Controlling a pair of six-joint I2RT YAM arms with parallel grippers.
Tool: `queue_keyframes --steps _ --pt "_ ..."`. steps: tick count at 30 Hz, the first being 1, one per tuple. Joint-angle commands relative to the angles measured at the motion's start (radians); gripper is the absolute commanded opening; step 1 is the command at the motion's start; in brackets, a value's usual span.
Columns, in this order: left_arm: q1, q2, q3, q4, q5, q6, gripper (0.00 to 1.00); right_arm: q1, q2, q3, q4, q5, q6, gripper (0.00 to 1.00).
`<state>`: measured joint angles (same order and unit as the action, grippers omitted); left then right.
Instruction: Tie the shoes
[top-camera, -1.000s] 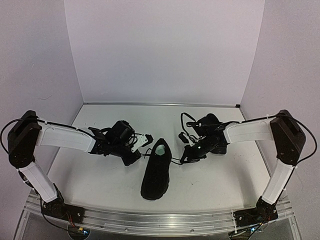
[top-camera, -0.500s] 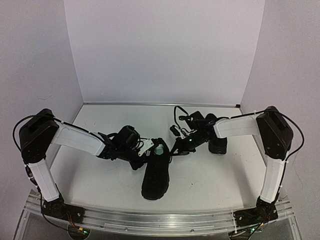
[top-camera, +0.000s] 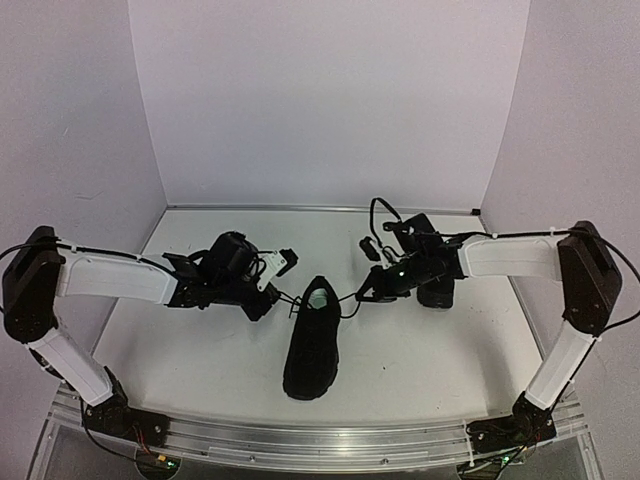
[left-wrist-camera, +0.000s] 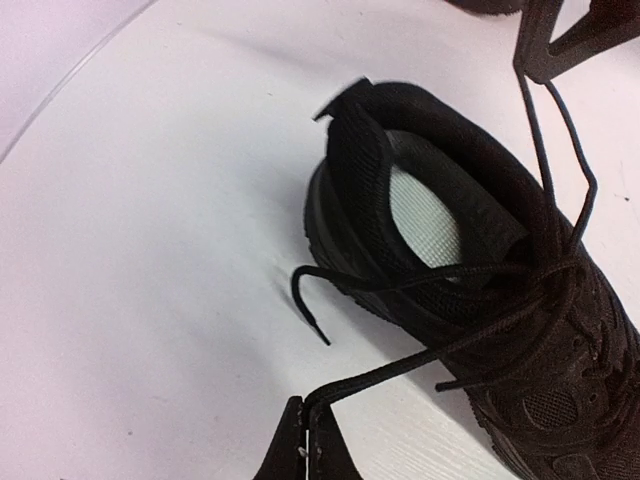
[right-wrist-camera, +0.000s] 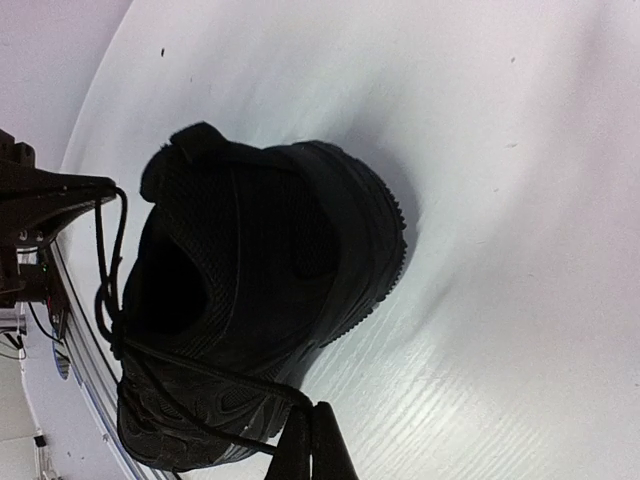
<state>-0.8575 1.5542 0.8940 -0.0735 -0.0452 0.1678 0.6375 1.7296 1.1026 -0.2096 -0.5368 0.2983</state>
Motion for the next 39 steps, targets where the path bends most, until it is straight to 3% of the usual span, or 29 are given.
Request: queue_keyframes --steps 1,14,20,23,25,26,27,30,33,39 --pt "0.021 -0.029 -0.005 -0.057 -0.069 -0.017 0.0 -0.024 -0.034 -0.052 -0.015 0.065 0.003 0.0" --pt "0.082 0.007 0.004 -0.087 -0.081 -0.039 0.0 -0.068 -0.05 -0.12 -0.031 0.093 -0.011 0.0" --pt "0.078 0.011 0.023 -0.056 0.083 -0.006 0.0 -0.067 -0.021 -0.07 -0.021 -0.023 -0.027 0.0" --pt "0.08 0.01 0.036 -0.049 0.095 0.012 0.02 -0.062 0.002 -0.034 -0.018 -0.109 -0.033 0.01" --pt "0.08 0.008 0.047 -0.052 0.071 0.021 0.13 -0.055 0.011 -0.013 -0.017 -0.141 -0.031 0.1" --pt "0.08 0.002 0.046 -0.054 0.068 0.029 0.25 -0.053 0.017 -0.004 -0.017 -0.157 -0.029 0.23" --pt "0.08 -0.007 0.042 -0.059 0.069 0.036 0.32 -0.053 0.02 0.001 -0.015 -0.174 -0.026 0.29" --pt "0.08 -0.063 -0.001 -0.058 0.064 0.051 0.44 -0.053 0.014 0.009 -0.015 -0.199 -0.023 0.39" --pt "0.08 -0.139 -0.071 -0.034 0.106 0.08 0.48 -0.053 0.001 0.016 -0.021 -0.204 -0.034 0.42" --pt "0.077 -0.221 -0.159 0.042 0.334 0.2 0.45 -0.053 -0.041 0.007 -0.046 -0.271 -0.068 0.56"
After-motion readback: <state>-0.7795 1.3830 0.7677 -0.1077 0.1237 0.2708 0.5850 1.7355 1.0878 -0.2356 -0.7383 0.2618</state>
